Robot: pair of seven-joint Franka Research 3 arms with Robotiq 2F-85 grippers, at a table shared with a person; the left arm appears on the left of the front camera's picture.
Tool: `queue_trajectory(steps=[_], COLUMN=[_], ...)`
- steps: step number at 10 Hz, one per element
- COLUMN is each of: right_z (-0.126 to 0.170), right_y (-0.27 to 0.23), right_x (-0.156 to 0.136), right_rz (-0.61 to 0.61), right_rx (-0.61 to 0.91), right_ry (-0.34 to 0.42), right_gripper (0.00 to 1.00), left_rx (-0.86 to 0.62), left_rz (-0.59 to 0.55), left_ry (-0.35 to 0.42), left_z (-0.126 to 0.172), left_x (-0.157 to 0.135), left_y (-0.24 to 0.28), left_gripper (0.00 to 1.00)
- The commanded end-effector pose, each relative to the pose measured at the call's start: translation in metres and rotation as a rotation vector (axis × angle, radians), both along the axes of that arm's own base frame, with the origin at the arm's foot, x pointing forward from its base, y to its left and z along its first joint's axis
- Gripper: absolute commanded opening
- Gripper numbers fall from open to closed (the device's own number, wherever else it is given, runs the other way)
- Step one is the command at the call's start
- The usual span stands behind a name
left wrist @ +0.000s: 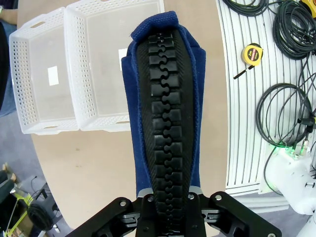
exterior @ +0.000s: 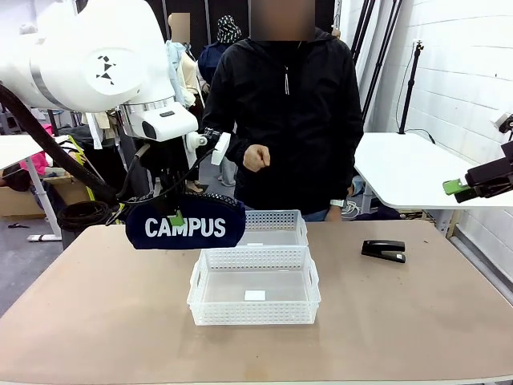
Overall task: Distribute items into two baskets.
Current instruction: Place the picked Pencil pouch into the Organizing basket as instructed by the person.
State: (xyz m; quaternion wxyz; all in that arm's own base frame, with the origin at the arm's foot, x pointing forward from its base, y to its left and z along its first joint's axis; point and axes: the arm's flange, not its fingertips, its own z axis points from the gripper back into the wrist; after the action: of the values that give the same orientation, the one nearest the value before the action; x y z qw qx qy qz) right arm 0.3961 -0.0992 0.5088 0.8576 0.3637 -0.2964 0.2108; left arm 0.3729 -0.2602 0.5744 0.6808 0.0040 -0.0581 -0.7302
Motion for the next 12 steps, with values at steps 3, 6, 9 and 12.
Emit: queue_trajectory(steps=[3,6,9,12], right_z=[-0.0013,-0.0013,-0.0013,-0.0013], right_y=[0.0005,0.0005,0.0005,0.0005], right_x=[-0.0003,-0.0003,-0.0003,-0.0003], right_rz=[0.001,0.001,0.001,0.001], right_rx=[0.003,0.003,0.003,0.003], right_ry=[0.0,0.0,0.0,0.0], right_gripper=[1.0,1.0,1.0,1.0], left_rx=[-0.002,-0.002,-0.002,-0.002], left_rz=[0.002,0.002,0.002,0.002], left_ry=[-0.007,-0.007,-0.007,-0.007], left_z=[0.003,0.003,0.003,0.003], left_x=[-0.0016,-0.0016,-0.0016,-0.0016], left_y=[0.0016,0.0016,0.0016,0.0016], left_gripper=[0.0,0.0,0.0,0.0])
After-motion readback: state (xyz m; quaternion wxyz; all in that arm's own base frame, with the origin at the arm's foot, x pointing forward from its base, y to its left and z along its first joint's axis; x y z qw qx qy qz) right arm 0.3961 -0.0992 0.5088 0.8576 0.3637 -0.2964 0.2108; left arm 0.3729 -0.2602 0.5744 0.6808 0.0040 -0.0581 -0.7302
